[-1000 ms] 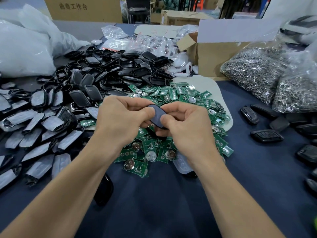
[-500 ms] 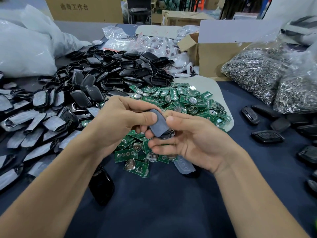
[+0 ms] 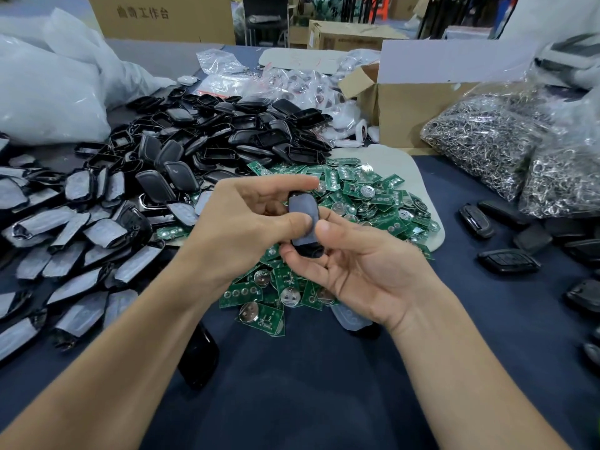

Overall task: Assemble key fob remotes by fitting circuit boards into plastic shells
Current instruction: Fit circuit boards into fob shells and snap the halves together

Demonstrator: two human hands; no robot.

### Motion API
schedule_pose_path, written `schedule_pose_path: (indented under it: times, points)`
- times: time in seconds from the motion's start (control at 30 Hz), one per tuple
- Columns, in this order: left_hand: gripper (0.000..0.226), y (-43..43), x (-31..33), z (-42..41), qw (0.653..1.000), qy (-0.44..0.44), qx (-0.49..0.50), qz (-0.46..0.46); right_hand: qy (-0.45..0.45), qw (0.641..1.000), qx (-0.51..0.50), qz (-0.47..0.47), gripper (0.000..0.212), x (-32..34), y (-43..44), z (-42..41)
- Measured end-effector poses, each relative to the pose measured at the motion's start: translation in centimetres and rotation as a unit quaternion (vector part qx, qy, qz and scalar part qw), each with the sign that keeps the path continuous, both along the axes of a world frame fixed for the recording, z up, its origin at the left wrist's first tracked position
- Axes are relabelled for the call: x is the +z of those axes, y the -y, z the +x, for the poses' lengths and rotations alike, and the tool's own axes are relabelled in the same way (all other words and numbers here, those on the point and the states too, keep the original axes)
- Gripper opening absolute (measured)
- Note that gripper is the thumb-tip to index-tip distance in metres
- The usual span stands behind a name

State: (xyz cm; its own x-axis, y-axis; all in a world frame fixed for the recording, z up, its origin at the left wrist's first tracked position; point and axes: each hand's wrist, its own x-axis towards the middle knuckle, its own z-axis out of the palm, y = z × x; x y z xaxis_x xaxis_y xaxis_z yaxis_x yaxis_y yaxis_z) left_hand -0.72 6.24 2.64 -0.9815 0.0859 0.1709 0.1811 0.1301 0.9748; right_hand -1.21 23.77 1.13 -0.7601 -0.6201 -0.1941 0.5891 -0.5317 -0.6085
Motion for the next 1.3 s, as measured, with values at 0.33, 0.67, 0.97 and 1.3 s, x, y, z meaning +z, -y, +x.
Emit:
schedule_pose_path:
  times: [0.33, 0.67, 0.97, 1.3]
  points:
    - [0.068, 2.0, -0.7, -1.1, 0.952, 0.039, 0.049, -0.300, 0.045, 0.986, -0.046, -0.156, 0.040, 0.5, -2.0, -0.9]
    - [0.045, 1.8, -1.5, -1.5, 0.928, 0.019, 0.003, -0.373, 0.034, 0.992, -0.117, 0.035, 0.035, -0.2, -1.5, -1.3]
    - [0.065, 1.6, -1.9, -1.4, 0.993, -0.001, 0.021, -0.120, 0.023, 0.991, -0.123, 0.050, 0.032, -0.1, -1.3, -1.0]
    - [0.044, 0.7, -1.9, -1.1, 0.997, 0.072, -0.006, 0.039, 0.045, 0.993, -0.107, -0.018, 0.030, 0.1, -0.8, -0.7]
